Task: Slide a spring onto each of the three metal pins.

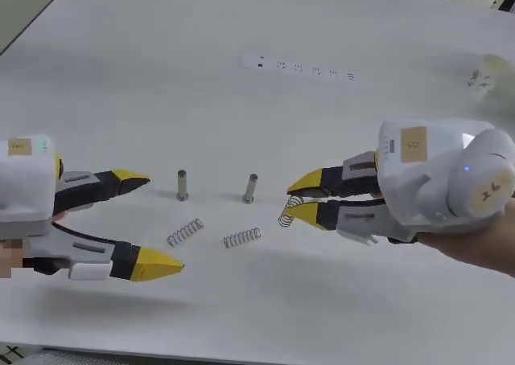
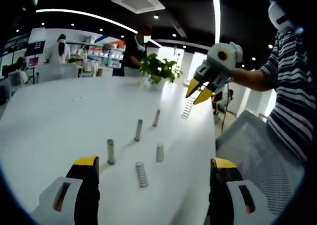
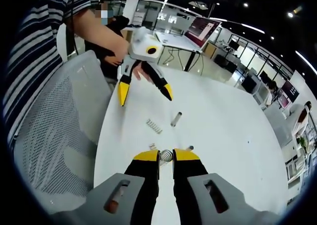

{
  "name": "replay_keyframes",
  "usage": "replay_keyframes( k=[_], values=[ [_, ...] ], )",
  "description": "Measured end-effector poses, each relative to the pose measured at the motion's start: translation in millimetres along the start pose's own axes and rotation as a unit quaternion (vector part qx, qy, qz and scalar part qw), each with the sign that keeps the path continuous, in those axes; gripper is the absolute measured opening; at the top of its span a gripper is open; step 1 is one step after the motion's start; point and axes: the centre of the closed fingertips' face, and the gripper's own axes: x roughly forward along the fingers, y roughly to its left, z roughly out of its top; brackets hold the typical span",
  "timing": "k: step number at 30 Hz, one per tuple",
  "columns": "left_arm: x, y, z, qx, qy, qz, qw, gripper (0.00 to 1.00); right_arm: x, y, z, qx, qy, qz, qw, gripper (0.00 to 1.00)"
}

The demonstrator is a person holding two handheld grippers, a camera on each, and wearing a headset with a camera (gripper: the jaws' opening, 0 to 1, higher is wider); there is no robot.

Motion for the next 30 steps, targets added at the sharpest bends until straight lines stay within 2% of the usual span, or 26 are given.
replay_keyframes(
  k=[3,4,9,19,24,30],
  values=[
    [-0.9,0.9,1.7,0.001,-0.004,0.003,1.0,0.98,-1.4,-3.6,-5.7,0.002,0.005,-0.005,1.0,0.07],
    [-2.0,3.1,2.8,0.013,-0.006,0.009,0.9999,0.98,-2.2,-6.2,-8.9,0.007,0.008,-0.009,0.9999,0.07],
    [-4.5,7.7,3.9,0.008,-0.01,0.016,0.9998,0.98,-7.3,-17.2,-22.1,0.018,0.02,-0.025,0.9993,0.07],
    [-7.1,11.3,4.7,0.002,-0.014,0.025,0.9996,0.98,-21.2,-50.8,-49.0,0.042,0.049,-0.069,0.9956,0.07],
    [-9.8,13.6,4.0,0.001,-0.016,0.033,0.9993,0.98,-22.1,-64.7,-57.2,0.056,0.059,-0.091,0.9925,0.07],
    [-12.4,14.9,5.1,0.0,-0.019,0.038,0.9991,0.98,-19.7,-73.4,-62.8,0.065,0.067,-0.106,0.99,0.07]
  ],
)
